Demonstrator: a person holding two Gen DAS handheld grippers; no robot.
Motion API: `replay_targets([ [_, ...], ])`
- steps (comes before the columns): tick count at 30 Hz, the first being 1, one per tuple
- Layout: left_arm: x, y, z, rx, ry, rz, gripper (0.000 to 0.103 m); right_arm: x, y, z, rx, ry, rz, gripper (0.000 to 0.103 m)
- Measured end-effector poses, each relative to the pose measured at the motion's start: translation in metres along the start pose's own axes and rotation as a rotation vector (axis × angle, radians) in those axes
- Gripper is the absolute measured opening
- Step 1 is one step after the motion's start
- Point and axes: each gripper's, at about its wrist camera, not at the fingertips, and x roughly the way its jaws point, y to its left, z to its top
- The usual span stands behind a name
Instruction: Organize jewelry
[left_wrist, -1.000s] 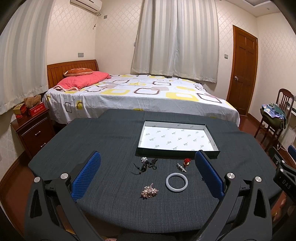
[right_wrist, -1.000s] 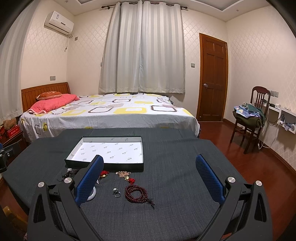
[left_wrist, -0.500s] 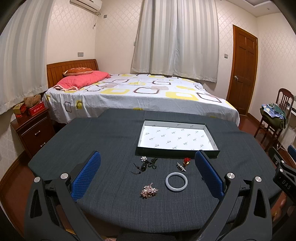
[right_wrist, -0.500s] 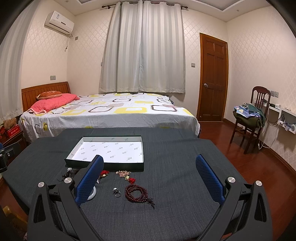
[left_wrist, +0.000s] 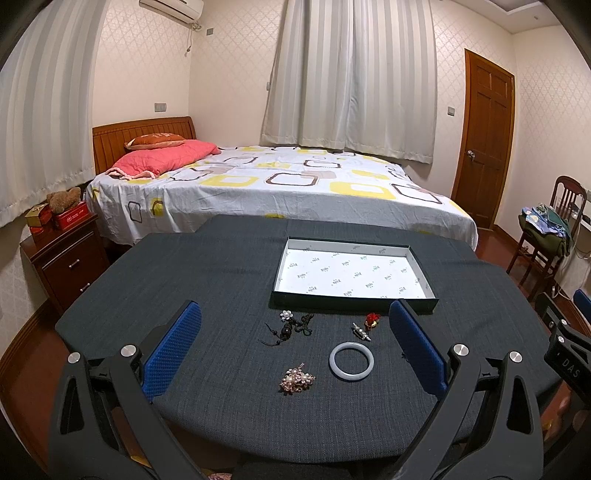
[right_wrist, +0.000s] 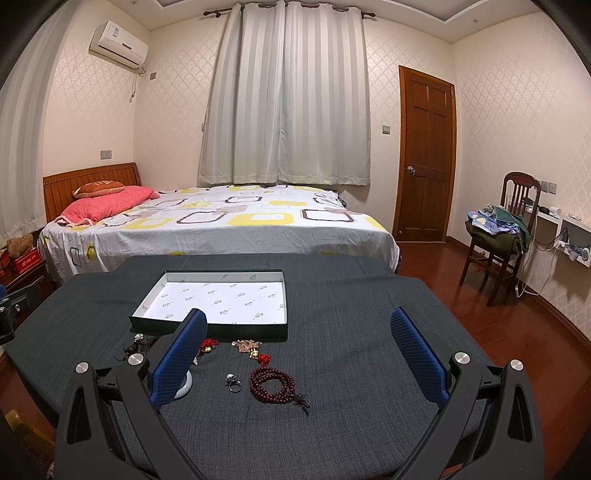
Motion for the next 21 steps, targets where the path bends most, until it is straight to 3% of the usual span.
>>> replay_targets([
  [21, 0.0015, 0.0004, -0.0028, 0.001, 0.006, 0.000, 0.099, 0.0014, 0.0012, -0.0022, 0.001, 0.004, 0.001, 0.097],
])
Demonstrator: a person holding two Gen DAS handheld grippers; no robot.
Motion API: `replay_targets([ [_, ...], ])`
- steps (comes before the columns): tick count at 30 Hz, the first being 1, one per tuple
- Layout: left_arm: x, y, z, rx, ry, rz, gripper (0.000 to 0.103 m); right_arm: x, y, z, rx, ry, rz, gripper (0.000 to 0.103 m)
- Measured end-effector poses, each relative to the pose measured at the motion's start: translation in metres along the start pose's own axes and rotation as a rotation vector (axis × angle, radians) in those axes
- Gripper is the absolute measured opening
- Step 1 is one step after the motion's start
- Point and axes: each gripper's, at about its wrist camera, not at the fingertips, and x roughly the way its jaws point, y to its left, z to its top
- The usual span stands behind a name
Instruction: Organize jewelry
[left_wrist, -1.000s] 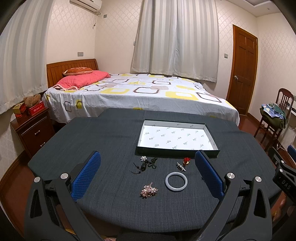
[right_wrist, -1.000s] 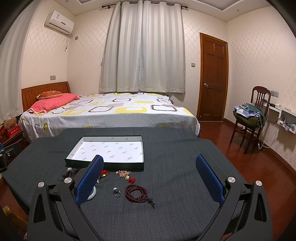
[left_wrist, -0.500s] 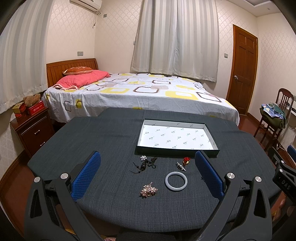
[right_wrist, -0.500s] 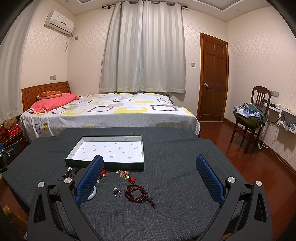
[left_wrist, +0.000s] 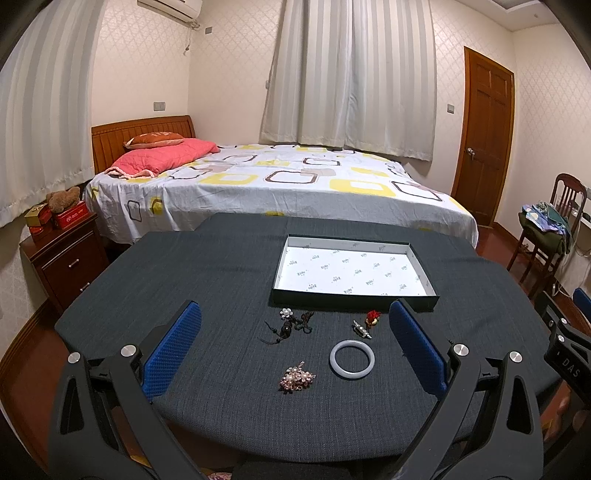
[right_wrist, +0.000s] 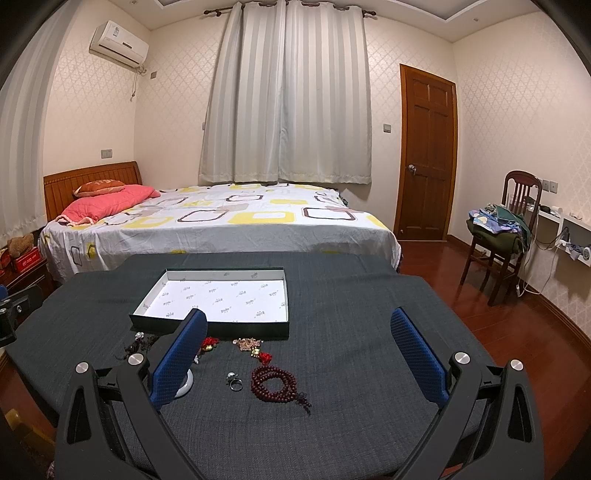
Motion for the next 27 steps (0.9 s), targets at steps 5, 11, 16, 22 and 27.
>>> replay_targets([
  [5, 0.008, 0.001, -0.010, -0.003, 0.013, -0.014, 0.099, 0.009, 0.003, -0.008, 0.005, 0.014, 0.009, 0.097],
  [11, 0.042, 0.009, -0.028, -0.026, 0.061, -0.048, 0.099, 0.037, 0.001, -0.032, 0.014, 0.063, 0.023, 0.097],
  [16, 0.083, 0.019, -0.053, -0.062, 0.152, -0.043, 0.099, 0.071, 0.004, -0.063, -0.008, 0.152, 0.022, 0.097],
  [22, 0.120, 0.020, -0.070, -0.080, 0.258, -0.091, 0.098, 0.100, 0.009, -0.090, -0.019, 0.249, 0.045, 0.097],
  [27, 0.149, 0.013, -0.088, -0.037, 0.351, -0.095, 0.080, 0.114, 0.015, -0.100, -0.025, 0.292, 0.067, 0.097],
])
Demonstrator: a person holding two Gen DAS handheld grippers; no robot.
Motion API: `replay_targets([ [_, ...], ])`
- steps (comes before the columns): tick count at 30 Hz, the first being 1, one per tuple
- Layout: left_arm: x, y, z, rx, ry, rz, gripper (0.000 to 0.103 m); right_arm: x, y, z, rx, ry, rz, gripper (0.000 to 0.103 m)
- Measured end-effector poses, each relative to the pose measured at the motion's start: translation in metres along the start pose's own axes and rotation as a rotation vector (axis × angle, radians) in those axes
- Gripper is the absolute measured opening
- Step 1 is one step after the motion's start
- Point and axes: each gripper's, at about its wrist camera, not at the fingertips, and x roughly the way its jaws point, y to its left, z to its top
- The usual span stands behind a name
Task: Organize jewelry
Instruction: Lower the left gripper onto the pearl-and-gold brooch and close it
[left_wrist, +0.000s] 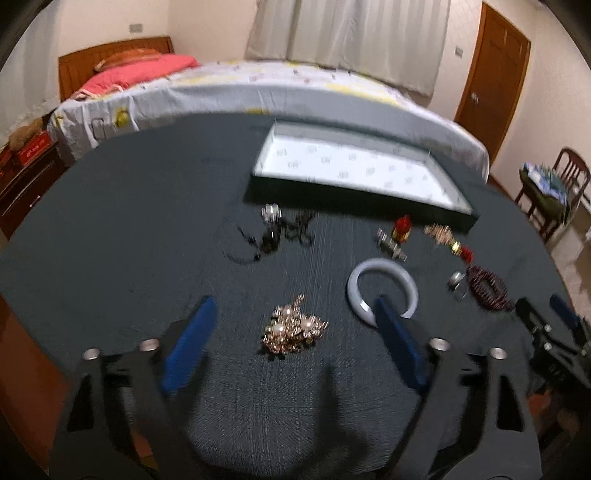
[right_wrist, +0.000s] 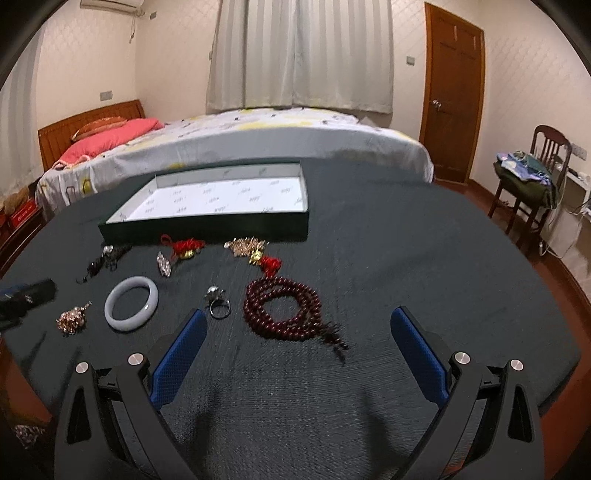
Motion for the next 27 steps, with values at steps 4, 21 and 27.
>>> replay_targets([
  [4, 0.017, 0.004, -0.006, -0.008, 0.048, 0.007, 0.076, 0.008, 0.003, -0.003, 0.002, 0.025, 0.012, 0.097],
  [21, 0.035, 0.004, -0.010, 0.026, 0.076, -0.014, 0.051, 0.027, 0.007, -0.006, 0.007, 0.080, 0.026, 0.097],
  [27, 0.034, 0.002, -0.011, 0.034, 0.068, -0.017, 0.045, 0.028, 0.006, -0.006, 0.011, 0.082, 0.026, 0.097],
])
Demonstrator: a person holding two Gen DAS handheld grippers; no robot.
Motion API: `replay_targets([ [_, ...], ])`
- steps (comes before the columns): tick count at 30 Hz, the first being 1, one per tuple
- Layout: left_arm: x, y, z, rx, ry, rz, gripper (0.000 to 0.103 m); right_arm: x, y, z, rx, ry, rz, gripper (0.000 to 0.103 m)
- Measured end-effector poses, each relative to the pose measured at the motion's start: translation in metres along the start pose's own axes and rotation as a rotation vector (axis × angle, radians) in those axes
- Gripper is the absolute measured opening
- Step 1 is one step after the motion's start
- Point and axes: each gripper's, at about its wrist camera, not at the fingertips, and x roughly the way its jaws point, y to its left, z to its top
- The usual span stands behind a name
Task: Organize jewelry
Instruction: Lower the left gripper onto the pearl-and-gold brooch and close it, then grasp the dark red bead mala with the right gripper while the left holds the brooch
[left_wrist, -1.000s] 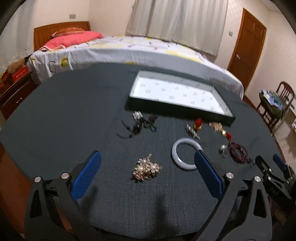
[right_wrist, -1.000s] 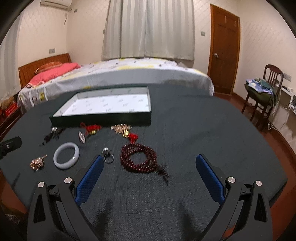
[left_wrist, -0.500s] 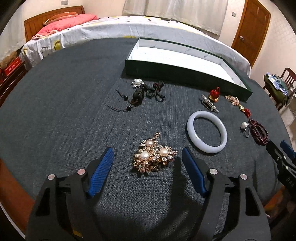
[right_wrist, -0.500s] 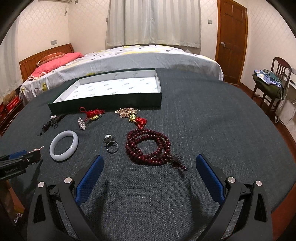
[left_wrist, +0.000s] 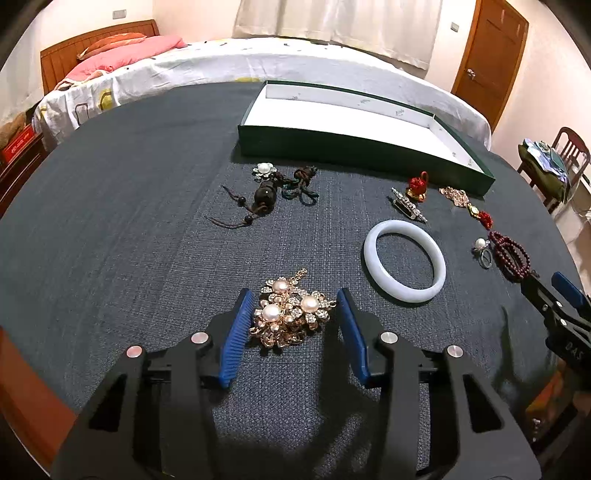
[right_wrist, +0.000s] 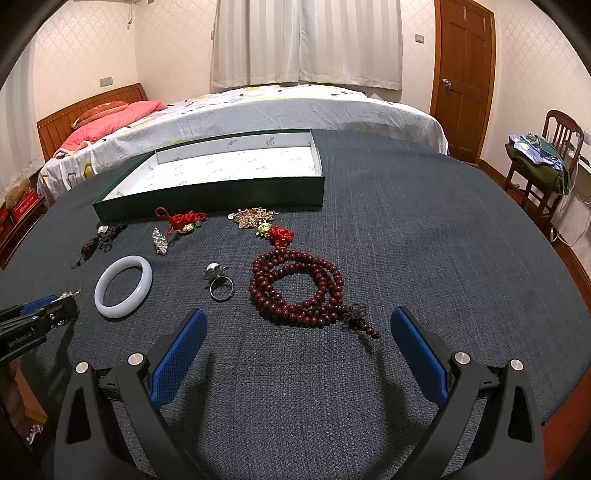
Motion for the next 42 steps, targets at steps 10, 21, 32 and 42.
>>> replay_targets([
  [10, -0.007, 0.003, 0.008, -0.008, -0.034, 0.017, 0.043, 0.004, 0.000, 0.006, -0.004, -0.004, 0.003, 0.097],
  [21, -0.012, 0.006, 0.017, -0.012, -0.061, 0.023, 0.043, 0.019, -0.003, 0.020, -0.023, 0.010, -0.009, 0.097],
  [32, -0.007, 0.006, 0.023, -0.011, -0.063, 0.030, 0.043, 0.044, -0.005, 0.025, -0.036, 0.083, 0.011, 0.092],
  [42, -0.006, 0.007, 0.025, -0.019, -0.067, 0.031, 0.043, 0.045, -0.005, 0.022, -0.036, 0.100, 0.069, 0.023],
])
